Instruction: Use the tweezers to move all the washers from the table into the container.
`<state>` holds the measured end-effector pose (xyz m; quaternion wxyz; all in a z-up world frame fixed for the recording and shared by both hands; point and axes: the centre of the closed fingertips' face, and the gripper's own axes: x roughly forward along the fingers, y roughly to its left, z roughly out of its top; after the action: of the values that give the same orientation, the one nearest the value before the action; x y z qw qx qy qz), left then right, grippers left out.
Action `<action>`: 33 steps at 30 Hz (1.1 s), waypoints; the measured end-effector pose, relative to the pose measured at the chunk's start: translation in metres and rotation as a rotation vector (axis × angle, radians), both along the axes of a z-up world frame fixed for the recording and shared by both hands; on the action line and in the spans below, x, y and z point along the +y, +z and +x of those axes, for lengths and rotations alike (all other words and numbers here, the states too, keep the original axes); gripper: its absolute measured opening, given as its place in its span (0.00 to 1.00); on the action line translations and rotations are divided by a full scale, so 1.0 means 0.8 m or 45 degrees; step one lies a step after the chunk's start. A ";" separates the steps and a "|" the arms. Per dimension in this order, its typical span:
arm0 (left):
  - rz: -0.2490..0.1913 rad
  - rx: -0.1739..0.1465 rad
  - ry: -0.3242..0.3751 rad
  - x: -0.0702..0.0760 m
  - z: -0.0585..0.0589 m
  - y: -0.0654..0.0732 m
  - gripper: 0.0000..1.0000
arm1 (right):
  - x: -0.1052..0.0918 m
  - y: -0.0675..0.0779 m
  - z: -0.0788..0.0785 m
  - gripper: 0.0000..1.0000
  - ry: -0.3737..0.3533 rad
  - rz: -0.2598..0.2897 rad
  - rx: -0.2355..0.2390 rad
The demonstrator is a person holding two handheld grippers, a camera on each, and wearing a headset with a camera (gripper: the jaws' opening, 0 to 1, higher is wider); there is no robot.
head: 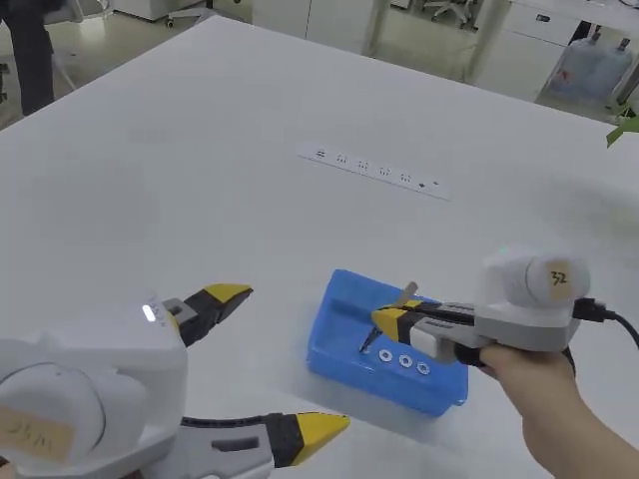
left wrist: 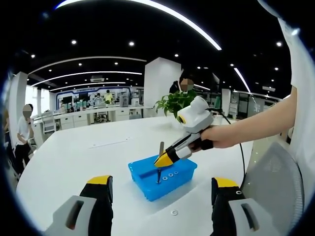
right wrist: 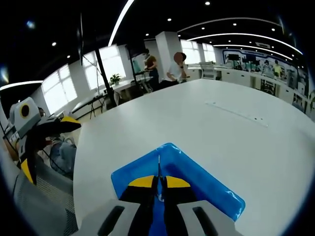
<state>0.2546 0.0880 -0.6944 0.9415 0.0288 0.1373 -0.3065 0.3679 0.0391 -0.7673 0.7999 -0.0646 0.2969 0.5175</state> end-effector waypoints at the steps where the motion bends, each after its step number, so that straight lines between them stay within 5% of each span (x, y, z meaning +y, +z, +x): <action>1: 0.001 0.001 -0.001 0.000 0.000 0.000 0.84 | 0.000 0.000 0.000 0.02 0.001 -0.001 -0.001; 6: 0.004 0.002 -0.001 0.000 0.000 -0.001 0.84 | -0.003 0.004 0.004 0.03 -0.033 0.006 -0.009; 13: 0.008 0.006 -0.008 -0.002 -0.001 -0.001 0.83 | -0.005 0.035 -0.003 0.03 -0.061 0.107 -0.031; 23: 0.021 0.014 -0.027 -0.005 -0.002 -0.004 0.83 | 0.007 0.085 -0.050 0.03 0.049 0.261 -0.115; 28: 0.024 0.015 -0.037 -0.007 -0.003 -0.004 0.83 | 0.023 0.069 -0.088 0.03 0.195 0.232 -0.078; 33: 0.028 0.015 -0.037 -0.007 -0.003 -0.005 0.83 | 0.032 0.045 -0.106 0.03 0.240 0.199 -0.011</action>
<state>0.2521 0.0826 -0.6984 0.9358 0.0393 0.1457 -0.3186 0.2831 0.0645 -0.7310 0.7516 -0.0320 0.2447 0.6118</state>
